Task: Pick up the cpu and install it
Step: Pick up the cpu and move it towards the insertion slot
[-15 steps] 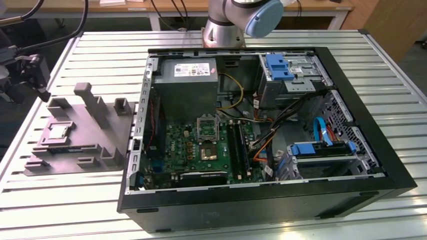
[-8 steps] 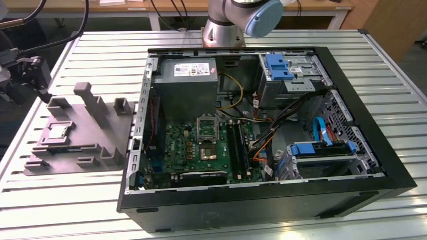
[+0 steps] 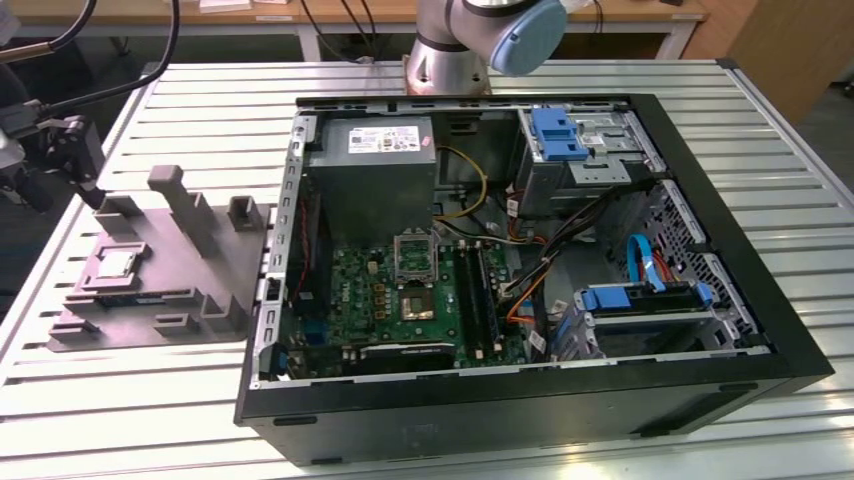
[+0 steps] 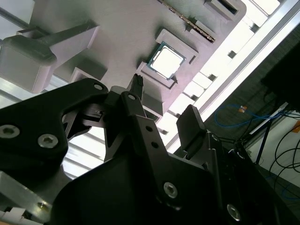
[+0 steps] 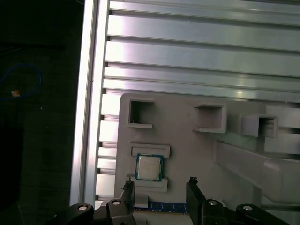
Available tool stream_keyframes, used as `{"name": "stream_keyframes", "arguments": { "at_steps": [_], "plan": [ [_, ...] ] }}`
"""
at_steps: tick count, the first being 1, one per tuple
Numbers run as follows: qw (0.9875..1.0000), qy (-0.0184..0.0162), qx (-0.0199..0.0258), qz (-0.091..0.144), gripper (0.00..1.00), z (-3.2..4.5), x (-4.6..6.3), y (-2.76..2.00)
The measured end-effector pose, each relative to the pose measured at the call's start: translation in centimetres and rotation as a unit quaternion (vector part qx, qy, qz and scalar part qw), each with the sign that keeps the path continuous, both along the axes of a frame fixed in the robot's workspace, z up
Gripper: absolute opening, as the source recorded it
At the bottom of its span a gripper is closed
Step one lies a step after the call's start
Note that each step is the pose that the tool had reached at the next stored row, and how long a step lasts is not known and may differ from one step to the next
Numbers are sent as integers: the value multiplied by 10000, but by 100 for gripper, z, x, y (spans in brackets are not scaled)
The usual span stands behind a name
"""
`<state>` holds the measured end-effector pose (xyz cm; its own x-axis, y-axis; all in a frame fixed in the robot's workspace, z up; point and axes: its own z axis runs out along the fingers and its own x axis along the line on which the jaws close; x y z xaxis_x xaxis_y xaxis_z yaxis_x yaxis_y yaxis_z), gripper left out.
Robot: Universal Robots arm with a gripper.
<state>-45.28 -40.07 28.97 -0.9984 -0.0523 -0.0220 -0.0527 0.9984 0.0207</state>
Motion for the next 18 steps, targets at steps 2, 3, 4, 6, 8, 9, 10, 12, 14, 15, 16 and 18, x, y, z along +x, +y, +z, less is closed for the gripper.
{"name": "stream_keyframes", "arguments": {
  "at_steps": [2,3,4,6,8,9,10,12,14,15,16,18],
  "plan": [
    [10000,0,0,0,56,-2,0,0],
    [10000,0,0,0,56,-2,0,0],
    [10000,0,0,0,56,-2,0,0],
    [10000,0,0,0,56,-2,0,0],
    [10000,0,-1,0,56,-4,0,0],
    [10000,-1,-1,0,56,-8,0,-1],
    [10000,-1,-1,0,56,-12,0,-3],
    [10000,0,-2,0,56,-23,0,-12],
    [10000,-1,-1,0,56,-48,0,-18],
    [10000,1,-2,0,56,-66,0,-23],
    [10000,1,-1,0,56,-84,0,-29],
    [10000,2,-2,0,56,-120,0,-46]
  ]
}}
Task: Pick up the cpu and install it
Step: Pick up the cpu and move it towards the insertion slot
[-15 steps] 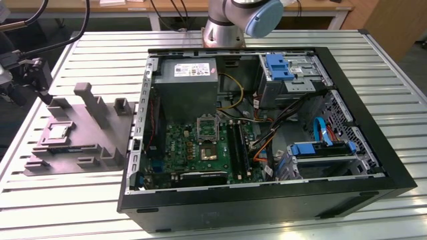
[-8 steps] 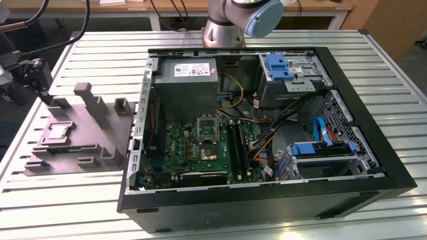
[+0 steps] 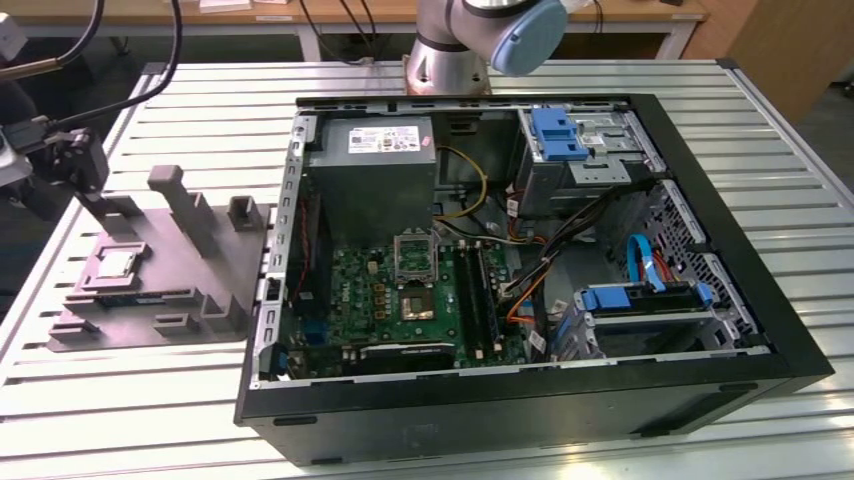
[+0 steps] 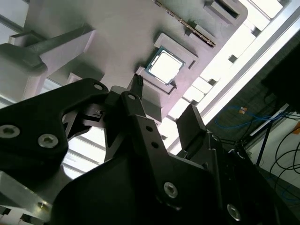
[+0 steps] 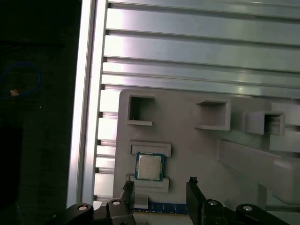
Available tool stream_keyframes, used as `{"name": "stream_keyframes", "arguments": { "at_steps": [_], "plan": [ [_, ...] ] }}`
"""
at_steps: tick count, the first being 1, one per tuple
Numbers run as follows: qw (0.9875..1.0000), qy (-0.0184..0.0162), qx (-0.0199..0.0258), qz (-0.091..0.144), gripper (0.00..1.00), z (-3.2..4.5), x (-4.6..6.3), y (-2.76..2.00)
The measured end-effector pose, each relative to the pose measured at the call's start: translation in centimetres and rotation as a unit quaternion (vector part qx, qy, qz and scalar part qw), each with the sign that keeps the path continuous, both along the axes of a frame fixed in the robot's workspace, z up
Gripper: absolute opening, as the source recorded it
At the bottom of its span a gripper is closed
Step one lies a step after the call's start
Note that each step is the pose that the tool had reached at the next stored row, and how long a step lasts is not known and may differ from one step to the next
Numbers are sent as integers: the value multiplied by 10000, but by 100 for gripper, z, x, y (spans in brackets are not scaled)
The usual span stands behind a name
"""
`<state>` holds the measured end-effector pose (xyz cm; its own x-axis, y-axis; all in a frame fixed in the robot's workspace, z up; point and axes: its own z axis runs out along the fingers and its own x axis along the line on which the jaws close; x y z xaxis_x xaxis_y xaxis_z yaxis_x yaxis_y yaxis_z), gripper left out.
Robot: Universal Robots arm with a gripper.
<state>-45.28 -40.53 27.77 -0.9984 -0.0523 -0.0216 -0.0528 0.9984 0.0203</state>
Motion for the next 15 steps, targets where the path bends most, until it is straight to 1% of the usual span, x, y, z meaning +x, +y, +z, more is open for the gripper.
{"name": "stream_keyframes", "arguments": {
  "at_steps": [3,6,12,14,15],
  "plan": [
    [10000,0,0,-16,56,-56,0,-26],
    [10000,-1,0,-93,56,-110,-1,-34],
    [9999,-20,0,-99,56,-219,0,-43],
    [9999,-20,0,-100,57,-255,0,-46],
    [9999,-20,0,-99,63,-273,1,-49]
  ]
}}
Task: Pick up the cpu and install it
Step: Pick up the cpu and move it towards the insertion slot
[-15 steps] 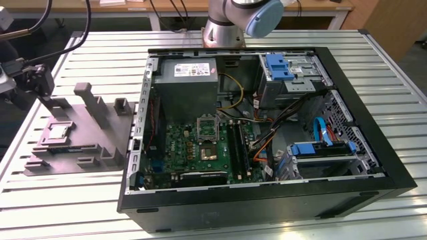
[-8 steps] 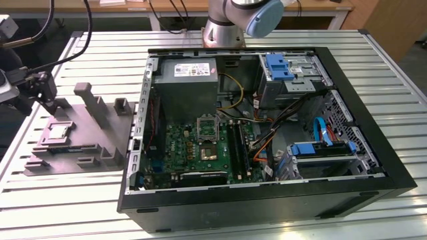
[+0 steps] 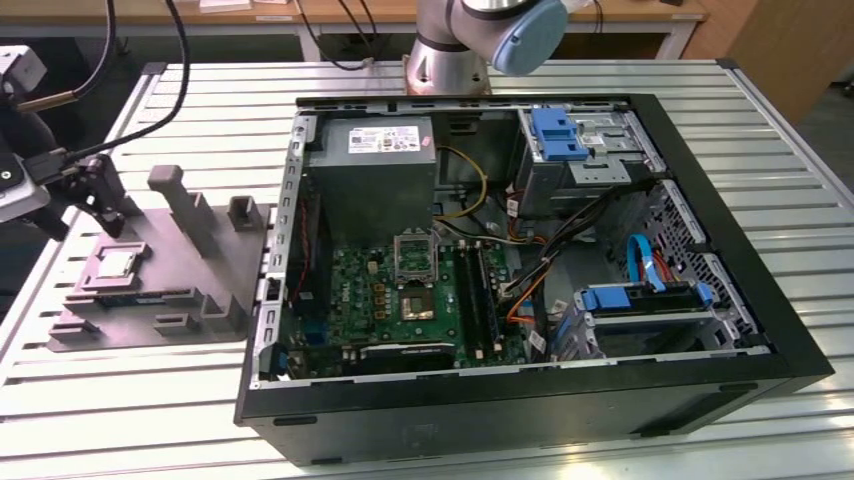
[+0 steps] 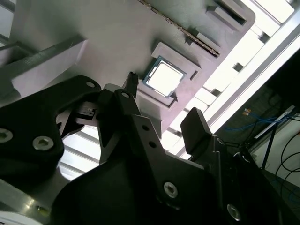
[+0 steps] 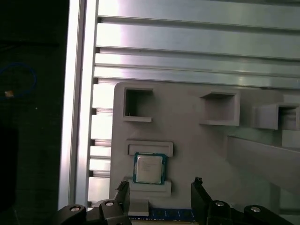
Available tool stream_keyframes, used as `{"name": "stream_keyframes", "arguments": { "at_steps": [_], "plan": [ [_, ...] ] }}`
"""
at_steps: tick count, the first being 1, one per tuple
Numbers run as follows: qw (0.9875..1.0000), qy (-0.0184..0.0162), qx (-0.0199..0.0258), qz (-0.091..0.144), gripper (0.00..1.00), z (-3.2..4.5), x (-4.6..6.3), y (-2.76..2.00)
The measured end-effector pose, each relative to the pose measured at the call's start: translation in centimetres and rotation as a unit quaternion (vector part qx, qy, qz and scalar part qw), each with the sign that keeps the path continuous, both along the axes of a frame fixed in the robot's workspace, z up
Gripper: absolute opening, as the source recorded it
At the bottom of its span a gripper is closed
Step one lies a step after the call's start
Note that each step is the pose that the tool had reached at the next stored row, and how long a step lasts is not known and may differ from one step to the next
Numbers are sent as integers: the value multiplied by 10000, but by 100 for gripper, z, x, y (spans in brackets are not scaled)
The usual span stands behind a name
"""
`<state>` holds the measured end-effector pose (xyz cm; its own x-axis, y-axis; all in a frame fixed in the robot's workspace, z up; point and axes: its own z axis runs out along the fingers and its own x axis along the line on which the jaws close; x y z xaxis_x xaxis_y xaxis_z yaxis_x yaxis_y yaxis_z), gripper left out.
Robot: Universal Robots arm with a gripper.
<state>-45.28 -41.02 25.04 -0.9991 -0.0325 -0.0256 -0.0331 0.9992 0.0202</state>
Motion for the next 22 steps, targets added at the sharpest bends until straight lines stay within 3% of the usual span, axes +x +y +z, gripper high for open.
{"name": "stream_keyframes", "arguments": {
  "at_steps": [8,17,22],
  "plan": [
    [10000,0,0,0,63,-145,-6,-10],
    [10000,0,2,0,63,-306,-46,20],
    [10000,0,2,0,63,-312,-46,21]
  ]
}}
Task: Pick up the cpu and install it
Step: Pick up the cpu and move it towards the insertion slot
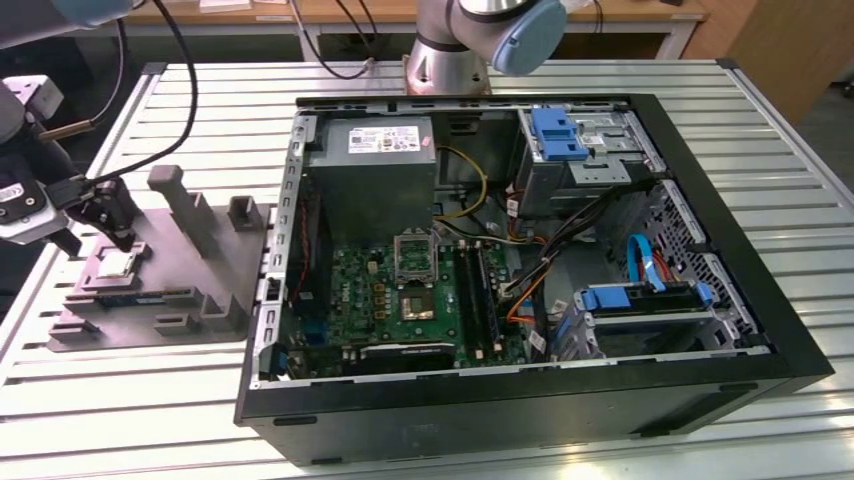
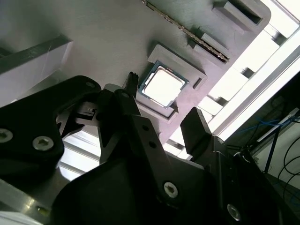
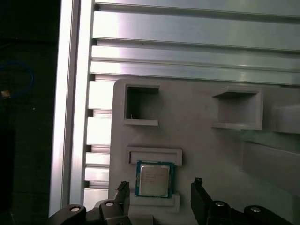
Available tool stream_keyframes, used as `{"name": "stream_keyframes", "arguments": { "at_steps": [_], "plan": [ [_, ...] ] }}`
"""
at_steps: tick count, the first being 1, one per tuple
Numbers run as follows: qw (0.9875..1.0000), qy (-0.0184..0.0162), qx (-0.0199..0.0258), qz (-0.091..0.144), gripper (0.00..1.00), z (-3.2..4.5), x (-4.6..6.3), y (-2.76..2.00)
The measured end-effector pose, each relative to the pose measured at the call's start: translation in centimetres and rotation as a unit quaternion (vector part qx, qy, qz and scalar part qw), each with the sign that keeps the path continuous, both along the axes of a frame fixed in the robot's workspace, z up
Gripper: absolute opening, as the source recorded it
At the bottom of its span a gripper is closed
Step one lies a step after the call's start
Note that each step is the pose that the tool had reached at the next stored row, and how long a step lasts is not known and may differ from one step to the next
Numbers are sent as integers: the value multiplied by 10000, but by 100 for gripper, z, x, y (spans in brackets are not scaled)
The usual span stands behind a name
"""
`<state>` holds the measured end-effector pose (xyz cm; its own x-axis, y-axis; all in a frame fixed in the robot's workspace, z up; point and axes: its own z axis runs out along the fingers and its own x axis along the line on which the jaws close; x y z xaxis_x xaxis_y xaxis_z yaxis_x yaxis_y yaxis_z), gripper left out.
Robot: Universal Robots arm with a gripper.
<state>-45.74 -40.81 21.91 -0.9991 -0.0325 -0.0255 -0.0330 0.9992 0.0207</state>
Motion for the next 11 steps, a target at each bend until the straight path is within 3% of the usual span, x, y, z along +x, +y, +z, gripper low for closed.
{"name": "stream_keyframes", "arguments": {
  "at_steps": [11],
  "plan": [
    [10000,3,5,-69,63,-184,-19,0]
  ]
}}
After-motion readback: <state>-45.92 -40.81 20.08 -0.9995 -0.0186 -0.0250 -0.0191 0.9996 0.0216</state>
